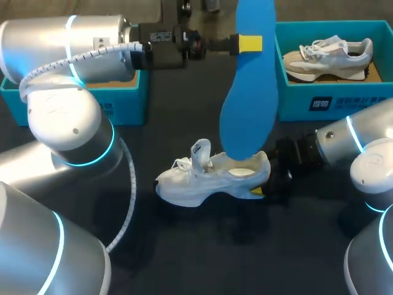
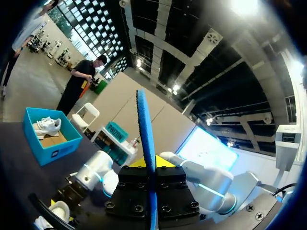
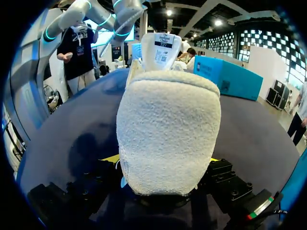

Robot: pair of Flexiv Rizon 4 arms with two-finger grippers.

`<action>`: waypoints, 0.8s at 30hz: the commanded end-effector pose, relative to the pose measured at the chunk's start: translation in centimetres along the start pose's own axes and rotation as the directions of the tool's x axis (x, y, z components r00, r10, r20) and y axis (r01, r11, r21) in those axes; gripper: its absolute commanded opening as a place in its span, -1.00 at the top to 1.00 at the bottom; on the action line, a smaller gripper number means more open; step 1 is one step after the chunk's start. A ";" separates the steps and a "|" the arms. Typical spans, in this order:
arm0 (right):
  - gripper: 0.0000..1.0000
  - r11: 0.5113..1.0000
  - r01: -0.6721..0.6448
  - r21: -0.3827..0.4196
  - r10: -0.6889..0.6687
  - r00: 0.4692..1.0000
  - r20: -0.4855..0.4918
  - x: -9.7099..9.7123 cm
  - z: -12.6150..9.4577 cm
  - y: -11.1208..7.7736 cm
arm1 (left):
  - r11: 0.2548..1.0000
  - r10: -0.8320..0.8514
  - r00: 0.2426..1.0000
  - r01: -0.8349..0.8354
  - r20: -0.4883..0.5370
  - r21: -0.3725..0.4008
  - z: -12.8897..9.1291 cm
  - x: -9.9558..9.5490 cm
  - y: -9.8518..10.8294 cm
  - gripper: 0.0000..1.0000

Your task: Take the shoe out of the shoebox, open the shoe tongue, remove and reinsert the insole, then place the shoe into the shoebox

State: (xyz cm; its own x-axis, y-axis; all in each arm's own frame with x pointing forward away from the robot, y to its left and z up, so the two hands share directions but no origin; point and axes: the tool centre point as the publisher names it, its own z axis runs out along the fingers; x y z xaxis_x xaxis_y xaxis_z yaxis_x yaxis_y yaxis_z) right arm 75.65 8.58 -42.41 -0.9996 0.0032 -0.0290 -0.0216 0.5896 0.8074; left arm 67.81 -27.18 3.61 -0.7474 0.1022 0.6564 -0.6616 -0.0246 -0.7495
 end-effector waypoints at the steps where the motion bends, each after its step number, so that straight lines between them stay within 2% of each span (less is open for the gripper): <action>1: 1.00 1.000 0.000 0.003 0.000 1.000 -0.001 0.0 0.6 -0.1 | 0.995 -0.023 0.998 0.028 -0.050 0.098 0.3 0.6 0.7 1.00; 24: 1.00 1.000 0.000 0.003 0.000 1.000 -0.001 0.0 0.6 -0.1 | 0.993 -0.037 0.999 0.041 -0.036 0.112 0.3 1.0 0.8 1.00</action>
State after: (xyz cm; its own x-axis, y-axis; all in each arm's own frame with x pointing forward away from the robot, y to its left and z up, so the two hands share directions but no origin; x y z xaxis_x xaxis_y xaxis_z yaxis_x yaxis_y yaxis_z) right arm 75.65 8.59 -42.41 -0.9996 0.0031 -0.0291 -0.0216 0.5896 0.8074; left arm 66.67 -27.34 3.92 -0.7193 0.1364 0.6811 -0.6946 -0.1254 -0.7084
